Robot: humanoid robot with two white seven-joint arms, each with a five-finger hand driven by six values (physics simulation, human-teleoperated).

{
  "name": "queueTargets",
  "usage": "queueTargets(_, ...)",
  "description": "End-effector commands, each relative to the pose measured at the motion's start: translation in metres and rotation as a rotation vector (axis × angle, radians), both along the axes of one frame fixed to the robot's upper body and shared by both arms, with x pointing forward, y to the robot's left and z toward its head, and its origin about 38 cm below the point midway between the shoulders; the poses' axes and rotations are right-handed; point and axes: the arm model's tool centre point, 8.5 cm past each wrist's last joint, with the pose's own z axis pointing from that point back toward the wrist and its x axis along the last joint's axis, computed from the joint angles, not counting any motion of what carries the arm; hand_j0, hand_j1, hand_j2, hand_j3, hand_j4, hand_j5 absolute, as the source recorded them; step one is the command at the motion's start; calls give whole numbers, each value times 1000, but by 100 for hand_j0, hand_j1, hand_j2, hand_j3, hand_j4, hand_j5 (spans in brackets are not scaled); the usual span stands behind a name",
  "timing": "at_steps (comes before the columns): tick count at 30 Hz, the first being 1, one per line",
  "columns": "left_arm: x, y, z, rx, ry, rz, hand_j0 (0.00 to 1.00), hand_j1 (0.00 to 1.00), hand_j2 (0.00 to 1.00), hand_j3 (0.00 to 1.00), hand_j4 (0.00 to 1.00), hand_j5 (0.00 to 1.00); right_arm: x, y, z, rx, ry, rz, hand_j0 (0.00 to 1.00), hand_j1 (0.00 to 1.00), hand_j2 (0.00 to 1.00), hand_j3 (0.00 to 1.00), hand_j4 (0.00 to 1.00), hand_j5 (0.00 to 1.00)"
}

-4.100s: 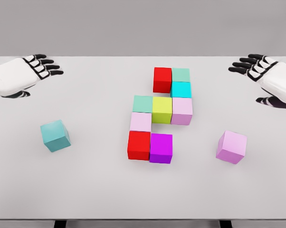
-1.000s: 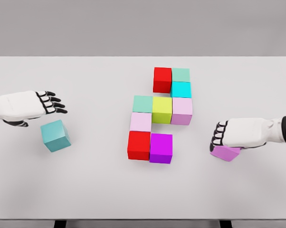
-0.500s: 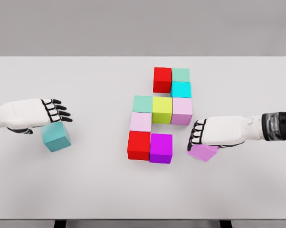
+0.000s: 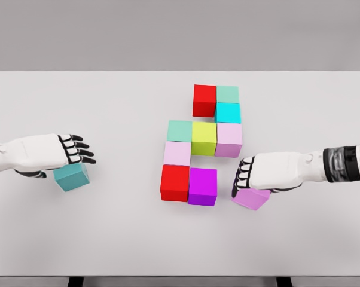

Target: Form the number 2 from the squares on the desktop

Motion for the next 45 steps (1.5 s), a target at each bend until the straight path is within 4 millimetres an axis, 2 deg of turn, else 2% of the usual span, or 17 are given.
queueTargets(1, 0, -2, 0, -7, 0, -1, 100, 100, 100, 100, 100, 100, 0, 0, 1, 5, 2, -4, 82, 82, 82, 82, 82, 82)
queueTargets(3, 0, -3, -1, -7, 1, -4, 100, 100, 100, 100, 100, 100, 0, -1, 1, 7, 1, -6, 96, 96, 96, 96, 96, 96)
queueTargets(10, 0, -7, -5, -13, 8, -13, 100, 100, 100, 100, 100, 100, 1, -5, 4, 9, -3, -16, 99, 99, 99, 99, 99, 99)
queueTargets(12, 0, -8, -6, -13, 8, -14, 100, 100, 100, 100, 100, 100, 1, -18, 12, 19, 13, -50, 99, 99, 99, 99, 99, 99)
queueTargets(14, 1, -12, -8, -19, 10, -21, 100, 100, 100, 100, 100, 100, 2, -45, 35, 34, 22, -119, 99, 99, 99, 99, 99, 99)
queueTargets(16, 1, -12, -8, -19, 10, -21, 100, 100, 100, 100, 100, 100, 1, -61, 47, 38, 30, -163, 99, 99, 99, 99, 99, 99)
queueTargets(19, 1, -13, -8, -20, 10, -22, 100, 100, 100, 100, 100, 100, 3, -77, 61, 21, 4, -201, 99, 99, 99, 99, 99, 99)
queueTargets(21, 2, -17, -9, -28, 11, -29, 100, 100, 100, 100, 100, 100, 8, -104, 55, -41, 21, -269, 99, 99, 99, 99, 99, 99)
queueTargets(25, 0, -17, -14, -21, 23, -31, 100, 100, 100, 100, 100, 100, 1, -118, 22, -169, 86, -269, 99, 99, 99, 99, 99, 99)
queueTargets(26, 0, -17, -14, -20, 23, -32, 100, 100, 100, 100, 100, 100, 1, -118, 18, -199, 74, -258, 97, 97, 97, 97, 97, 97)
queueTargets(27, 0, -17, -15, -18, 24, -31, 100, 100, 100, 100, 100, 100, 1, -120, 16, -233, 57, -247, 85, 85, 85, 85, 85, 85)
queueTargets(29, 0, -17, -16, -17, 26, -32, 100, 100, 100, 100, 100, 100, 0, -118, 15, -258, 42, -227, 68, 68, 68, 68, 68, 68)
queueTargets(31, -1, -16, -17, -15, 30, -29, 100, 100, 100, 100, 100, 100, -5, -106, 14, -274, 24, -178, 52, 52, 52, 52, 52, 52)
queueTargets(34, 1, -11, -19, -8, 34, -16, 100, 100, 100, 100, 100, 100, -7, -92, 12, -289, 1, -123, 48, 48, 48, 48, 48, 48)
queueTargets(39, 1, -9, -23, -1, 41, -11, 98, 98, 98, 98, 98, 98, -8, -86, 10, -308, -15, -93, 42, 42, 42, 42, 42, 42)
queueTargets(42, 0, -9, -24, 16, 41, -15, 74, 74, 74, 74, 74, 74, -5, -71, 1, -316, -22, -46, 42, 42, 42, 42, 42, 42)
queueTargets(45, 0, -8, -24, 20, 39, -16, 60, 60, 60, 60, 60, 60, -4, -65, -2, -327, -36, -25, 42, 42, 42, 42, 42, 42)
